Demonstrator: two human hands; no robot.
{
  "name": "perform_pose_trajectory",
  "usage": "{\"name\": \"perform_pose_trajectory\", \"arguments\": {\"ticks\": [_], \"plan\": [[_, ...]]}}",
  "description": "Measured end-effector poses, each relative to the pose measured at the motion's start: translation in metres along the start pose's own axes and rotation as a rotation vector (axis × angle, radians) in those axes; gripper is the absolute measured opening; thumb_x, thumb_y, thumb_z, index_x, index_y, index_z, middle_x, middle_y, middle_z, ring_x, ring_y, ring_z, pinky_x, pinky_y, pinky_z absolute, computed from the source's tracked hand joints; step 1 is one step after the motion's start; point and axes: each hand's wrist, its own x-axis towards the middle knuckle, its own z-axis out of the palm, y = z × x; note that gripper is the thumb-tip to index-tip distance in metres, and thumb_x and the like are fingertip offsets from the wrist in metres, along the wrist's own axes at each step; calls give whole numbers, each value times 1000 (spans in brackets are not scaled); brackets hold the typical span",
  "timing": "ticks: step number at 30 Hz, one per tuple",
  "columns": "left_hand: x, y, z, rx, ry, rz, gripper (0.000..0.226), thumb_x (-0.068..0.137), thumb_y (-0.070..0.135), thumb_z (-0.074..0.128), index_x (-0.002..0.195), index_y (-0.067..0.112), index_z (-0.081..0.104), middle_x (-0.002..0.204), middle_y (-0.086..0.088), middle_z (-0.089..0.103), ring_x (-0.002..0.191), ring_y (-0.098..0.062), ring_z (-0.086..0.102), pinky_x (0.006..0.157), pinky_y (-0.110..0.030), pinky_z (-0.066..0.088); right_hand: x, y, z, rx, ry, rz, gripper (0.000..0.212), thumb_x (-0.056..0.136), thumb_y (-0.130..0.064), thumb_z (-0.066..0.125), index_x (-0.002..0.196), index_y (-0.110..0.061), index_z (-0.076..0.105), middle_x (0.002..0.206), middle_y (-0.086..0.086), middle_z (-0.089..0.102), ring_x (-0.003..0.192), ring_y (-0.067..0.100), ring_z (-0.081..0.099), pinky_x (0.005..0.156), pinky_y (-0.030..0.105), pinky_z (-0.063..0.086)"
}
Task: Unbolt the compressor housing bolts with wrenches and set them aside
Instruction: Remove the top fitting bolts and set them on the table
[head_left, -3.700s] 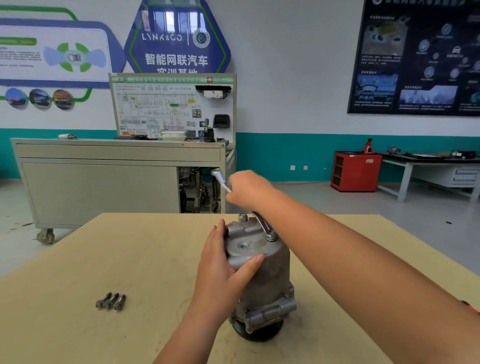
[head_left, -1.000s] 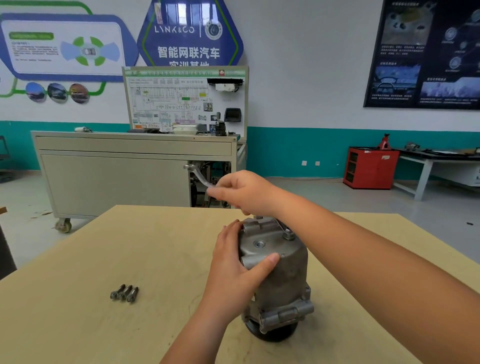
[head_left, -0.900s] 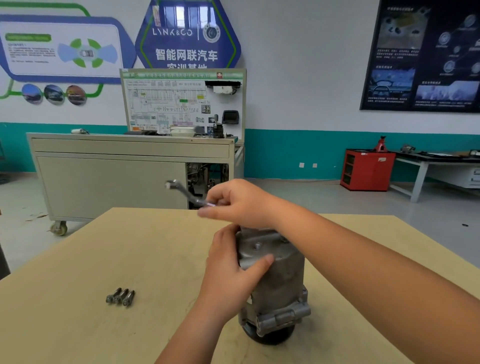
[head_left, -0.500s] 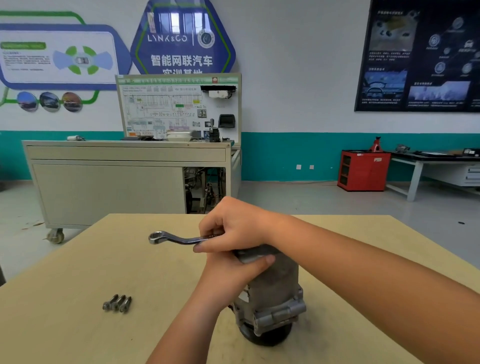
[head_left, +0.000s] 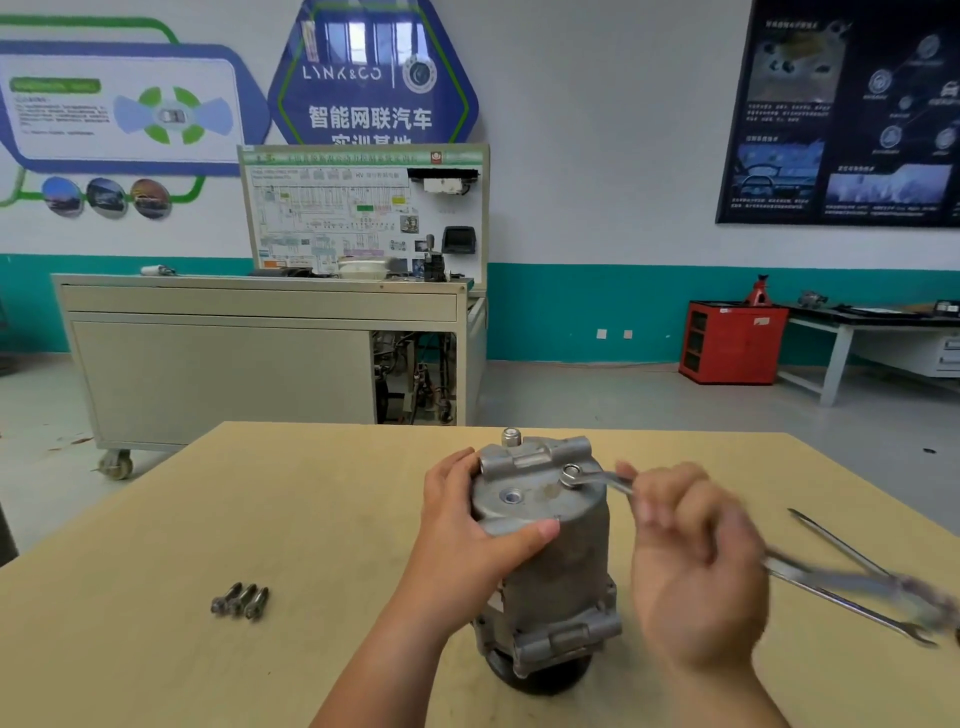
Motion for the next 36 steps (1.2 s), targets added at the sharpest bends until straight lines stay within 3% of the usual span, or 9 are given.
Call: {"name": "perform_pose_trajectory", "arguments": {"ticks": [3,6,9,14,21,24,29,33,36], "plan": [[-1,0,0,-14,12,0,82,53,47,78,126,37,42,130,21,32,115,16,39,83,4,34,39,7,-12,264,475,244,44,97,-34,39,55,-23,42,46,-9,36,41,9,37,59,27,53],[-1,2,-2,22,9,-22,82,65,38,86,134,28,42,134,15,31,122,1,41,98,-10,36,88,31,-10,-7,591,521,19,101,-18,38,83,-15,46,47,-5,37,38,7,38,42,21,44],[-2,3,-4,34,-4,-21,82,70,30,83,139,24,39,136,13,30,127,-5,39,108,-24,35,113,56,-5,-502,251,763,6,98,-11,45,97,-9,51,65,3,46,53,11,48,46,23,49],[-2,3,-5,39,-20,-21,83,72,31,82,141,26,36,135,15,28,127,-4,37,102,-17,34,138,64,19,-991,-327,798,21,94,-9,50,74,-7,54,65,4,59,46,7,59,44,15,46],[0,3,-5,53,-13,-24,84,73,31,80,143,24,33,135,14,26,125,-5,37,100,-18,35,136,69,60,-1502,-951,472,20,84,-19,54,75,-11,69,62,-4,64,57,14,58,48,22,40],[0,3,-5,52,-16,-10,74,73,31,80,134,33,39,133,14,29,119,0,41,89,-7,37,126,68,76,-1602,-1167,252,17,84,-22,53,87,-12,67,67,2,59,61,18,52,47,25,33],[0,5,-4,52,1,18,64,72,25,82,116,44,39,123,17,35,114,-1,44,82,-9,39,106,52,89,-1574,-1329,19,25,93,-25,46,107,-12,63,91,7,66,76,20,55,59,30,39],[4,9,-2,-16,-19,-26,76,56,36,80,122,26,43,119,3,55,101,2,59,76,-12,48,77,34,84,-1435,-1325,78,29,101,-28,37,121,-13,51,103,10,63,85,22,55,67,32,36],[6,-3,3,101,15,-43,51,86,11,67,130,-2,45,128,-22,52,122,-25,49,94,-22,36,57,17,75,-1301,-1305,-25,27,100,-24,39,117,-10,55,108,9,64,98,24,55,91,36,38]]}}
